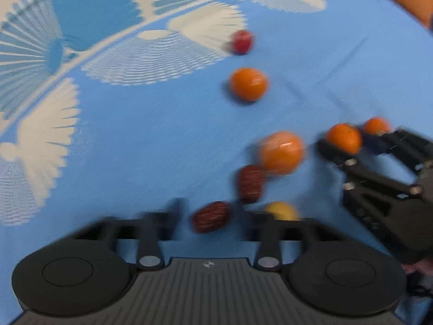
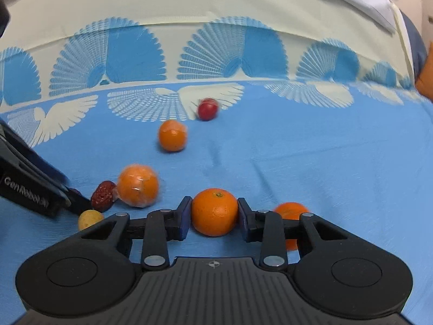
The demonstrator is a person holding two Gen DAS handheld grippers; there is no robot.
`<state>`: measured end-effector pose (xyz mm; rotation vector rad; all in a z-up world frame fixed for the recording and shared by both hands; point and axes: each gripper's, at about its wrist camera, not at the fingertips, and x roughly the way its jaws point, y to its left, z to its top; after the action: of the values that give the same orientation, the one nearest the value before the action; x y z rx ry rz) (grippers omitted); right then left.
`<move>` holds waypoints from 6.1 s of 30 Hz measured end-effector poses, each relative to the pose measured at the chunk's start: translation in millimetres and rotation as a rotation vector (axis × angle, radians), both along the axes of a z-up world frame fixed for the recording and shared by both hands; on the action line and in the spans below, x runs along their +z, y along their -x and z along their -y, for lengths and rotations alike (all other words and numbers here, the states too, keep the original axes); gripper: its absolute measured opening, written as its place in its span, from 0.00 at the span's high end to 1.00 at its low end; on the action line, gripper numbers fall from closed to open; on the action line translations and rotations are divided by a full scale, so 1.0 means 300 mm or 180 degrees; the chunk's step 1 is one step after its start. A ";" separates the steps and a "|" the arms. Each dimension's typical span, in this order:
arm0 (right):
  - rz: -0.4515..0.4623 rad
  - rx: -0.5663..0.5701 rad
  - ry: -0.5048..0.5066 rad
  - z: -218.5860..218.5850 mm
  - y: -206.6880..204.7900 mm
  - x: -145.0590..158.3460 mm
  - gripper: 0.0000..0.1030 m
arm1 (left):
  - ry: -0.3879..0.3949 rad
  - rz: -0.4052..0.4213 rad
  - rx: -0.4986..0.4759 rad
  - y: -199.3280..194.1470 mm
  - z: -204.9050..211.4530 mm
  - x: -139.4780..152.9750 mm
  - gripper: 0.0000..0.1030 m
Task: Organize fruits
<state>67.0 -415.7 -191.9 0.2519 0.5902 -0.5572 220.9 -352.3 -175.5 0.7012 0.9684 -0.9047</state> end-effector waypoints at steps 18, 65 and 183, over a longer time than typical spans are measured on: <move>0.0262 0.0242 -0.0127 -0.266 0.385 0.390 0.64 | 0.0328 0.0190 0.1045 0.220 -0.458 0.419 0.67; 0.0378 0.1356 -0.0100 -0.912 0.714 0.700 0.64 | 0.0903 0.0386 0.1681 0.734 -1.198 0.743 0.67; 0.0207 0.1548 0.0224 -1.008 0.686 0.625 0.01 | 0.0700 0.0541 0.1774 0.761 -1.200 0.653 0.00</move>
<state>-139.0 -113.2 -4.4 0.0537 0.5433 -0.0989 -7.4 7.6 20.5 0.2873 0.8347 -0.4410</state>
